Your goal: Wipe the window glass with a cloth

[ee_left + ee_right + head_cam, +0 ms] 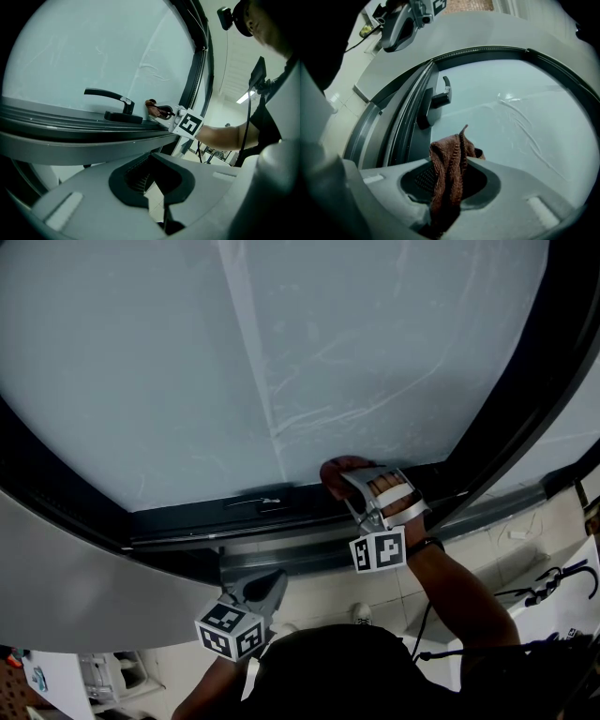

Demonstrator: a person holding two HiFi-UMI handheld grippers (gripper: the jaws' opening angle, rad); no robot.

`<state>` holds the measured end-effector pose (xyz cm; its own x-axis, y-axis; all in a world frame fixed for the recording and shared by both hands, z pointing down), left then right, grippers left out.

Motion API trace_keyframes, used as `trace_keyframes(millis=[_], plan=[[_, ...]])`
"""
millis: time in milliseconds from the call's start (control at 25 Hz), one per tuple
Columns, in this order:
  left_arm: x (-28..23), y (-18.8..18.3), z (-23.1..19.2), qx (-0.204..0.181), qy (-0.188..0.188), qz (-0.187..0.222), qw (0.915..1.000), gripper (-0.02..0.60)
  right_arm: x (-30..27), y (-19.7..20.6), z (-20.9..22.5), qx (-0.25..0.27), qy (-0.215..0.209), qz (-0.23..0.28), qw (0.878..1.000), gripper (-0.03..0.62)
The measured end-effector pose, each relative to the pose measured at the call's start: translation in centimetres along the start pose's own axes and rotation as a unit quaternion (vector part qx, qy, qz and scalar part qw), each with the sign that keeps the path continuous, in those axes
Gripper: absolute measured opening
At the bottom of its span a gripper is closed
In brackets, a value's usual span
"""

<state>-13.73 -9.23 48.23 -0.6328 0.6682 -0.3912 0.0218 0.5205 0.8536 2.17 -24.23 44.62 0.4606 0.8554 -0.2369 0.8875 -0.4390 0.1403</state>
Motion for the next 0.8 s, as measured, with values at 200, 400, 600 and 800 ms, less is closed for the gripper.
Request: trace_keyframes(millis=[200, 400, 600, 800], plan=[[0.0, 0.1, -0.1, 0.001, -0.001, -0.001, 1.0000, 0.017, -0.2, 0.1, -0.7, 0.001, -0.008, -0.001, 1.000, 0.080], [0.0, 0.1, -0.2, 0.003, -0.002, -0.002, 1.0000, 0.017, -0.3, 0.2, -1.3, -0.002, -0.011, -0.002, 1.000, 0.078], [-0.1, 0.1, -0.4, 0.003, -0.003, -0.001, 1.0000, 0.017, -0.4, 0.1, -1.3, -0.004, -0.008, -0.003, 1.000, 0.078], [-0.1, 0.0, -0.2, 0.002, 0.000, 0.000, 1.0000, 0.017, -0.4, 0.1, -1.3, 0.001, -0.011, -0.005, 1.000, 0.078]])
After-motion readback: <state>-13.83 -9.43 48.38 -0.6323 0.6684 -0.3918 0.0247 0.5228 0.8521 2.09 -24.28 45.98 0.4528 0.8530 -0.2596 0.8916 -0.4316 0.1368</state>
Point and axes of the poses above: the fingertips, and each gripper's own axes: x backward along the fingers, z to its right, y out of its underside, the point moved 6 cm from there along x, backward along the fingers, and after that the axes turned 2 degrees about -y, right-handed, at the moved point
